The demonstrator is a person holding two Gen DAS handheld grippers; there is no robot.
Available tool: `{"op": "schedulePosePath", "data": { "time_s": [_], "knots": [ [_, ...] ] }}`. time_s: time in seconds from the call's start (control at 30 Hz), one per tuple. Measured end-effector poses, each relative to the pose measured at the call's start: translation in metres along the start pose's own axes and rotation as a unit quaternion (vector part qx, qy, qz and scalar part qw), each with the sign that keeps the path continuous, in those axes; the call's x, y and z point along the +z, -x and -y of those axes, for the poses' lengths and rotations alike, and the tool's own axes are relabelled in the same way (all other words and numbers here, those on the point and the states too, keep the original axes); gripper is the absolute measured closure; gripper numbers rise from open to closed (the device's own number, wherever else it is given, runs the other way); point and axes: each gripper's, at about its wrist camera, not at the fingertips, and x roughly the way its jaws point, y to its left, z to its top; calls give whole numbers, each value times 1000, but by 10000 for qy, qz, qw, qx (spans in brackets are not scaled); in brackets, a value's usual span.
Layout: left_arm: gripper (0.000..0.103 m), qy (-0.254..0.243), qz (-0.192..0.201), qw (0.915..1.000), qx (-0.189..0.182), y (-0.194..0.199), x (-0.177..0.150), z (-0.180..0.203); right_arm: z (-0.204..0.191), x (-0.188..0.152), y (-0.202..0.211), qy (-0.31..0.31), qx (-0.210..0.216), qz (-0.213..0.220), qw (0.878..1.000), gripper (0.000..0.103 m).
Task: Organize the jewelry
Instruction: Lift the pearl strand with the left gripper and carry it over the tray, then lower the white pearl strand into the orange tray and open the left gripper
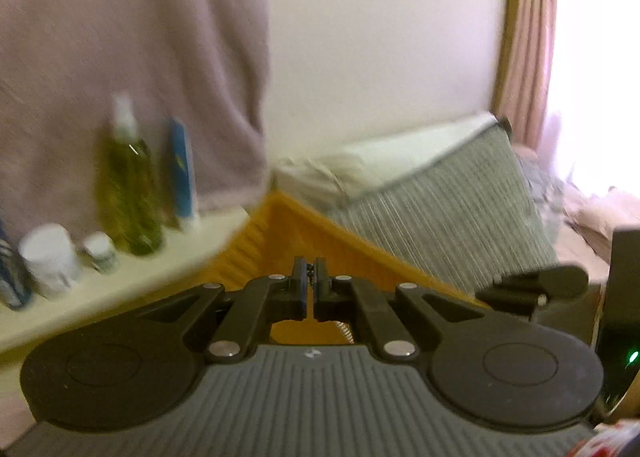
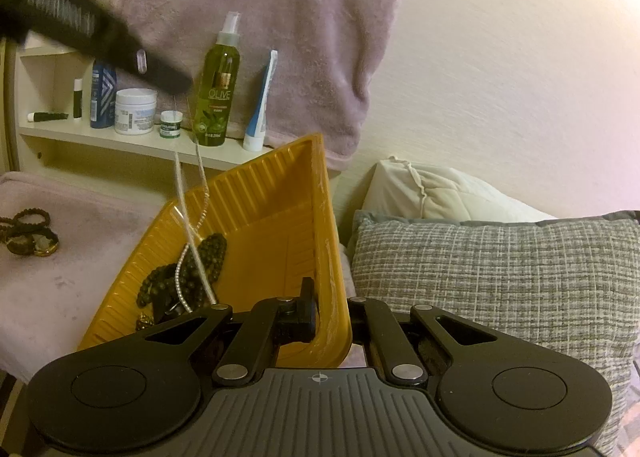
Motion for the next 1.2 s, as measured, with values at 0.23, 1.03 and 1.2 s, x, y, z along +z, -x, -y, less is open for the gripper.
{"op": "schedulePosePath", "data": {
  "time_s": [0.23,1.03,1.2],
  "knots": [
    [101,53,-609,9981,-125,-35,-31,-3,1,-1,0,-28,1,-8,10000,98],
    [84,487,-375,9876,1444,17,-85,-36,1,-2,-1,-35,-9,-24,10000,98],
    [80,836,-275,9759,1994,46,-115,-47,0,-3,0,-33,-21,-25,10000,98]
  ]
}}
